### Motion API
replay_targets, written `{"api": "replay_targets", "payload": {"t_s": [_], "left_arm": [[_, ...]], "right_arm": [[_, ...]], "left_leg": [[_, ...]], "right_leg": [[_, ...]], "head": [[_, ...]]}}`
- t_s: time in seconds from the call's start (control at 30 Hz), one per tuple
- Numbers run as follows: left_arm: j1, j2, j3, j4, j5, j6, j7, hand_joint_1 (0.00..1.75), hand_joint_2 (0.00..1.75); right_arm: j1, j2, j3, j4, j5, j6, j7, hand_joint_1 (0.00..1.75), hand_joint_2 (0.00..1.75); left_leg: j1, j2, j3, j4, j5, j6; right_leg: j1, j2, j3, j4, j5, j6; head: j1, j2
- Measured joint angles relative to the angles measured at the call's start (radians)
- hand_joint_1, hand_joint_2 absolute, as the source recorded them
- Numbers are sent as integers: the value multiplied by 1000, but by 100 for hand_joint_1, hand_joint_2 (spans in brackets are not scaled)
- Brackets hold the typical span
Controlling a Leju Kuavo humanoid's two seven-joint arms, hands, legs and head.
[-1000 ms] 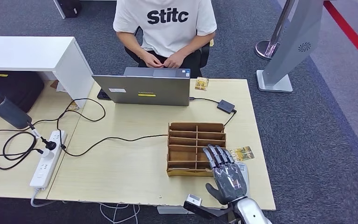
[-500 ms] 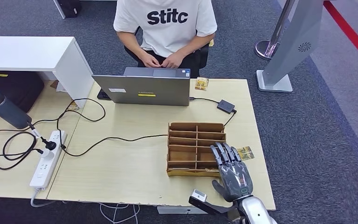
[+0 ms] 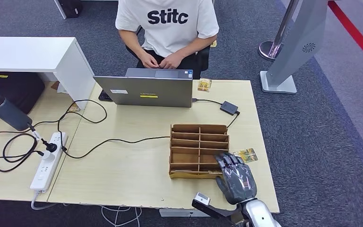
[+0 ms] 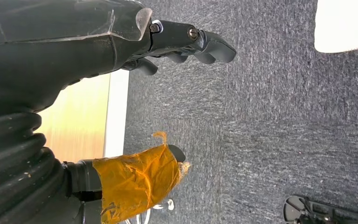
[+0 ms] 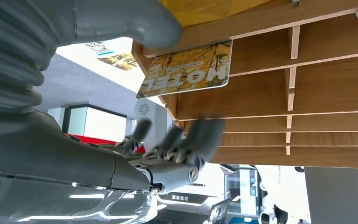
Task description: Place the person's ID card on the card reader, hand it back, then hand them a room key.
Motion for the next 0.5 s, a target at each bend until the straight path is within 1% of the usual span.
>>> {"api": "replay_targets", "payload": {"t_s": [0.5], "left_arm": [[-1,0,-14,2,5,0,0,0,175]], "right_arm": [[4,0,0,0,0,-1,-12,175,175]], "left_leg": [[0,0,0,0,0,0]], "right_leg": [[0,0,0,0,0,0]], "head": [[0,0]]}}
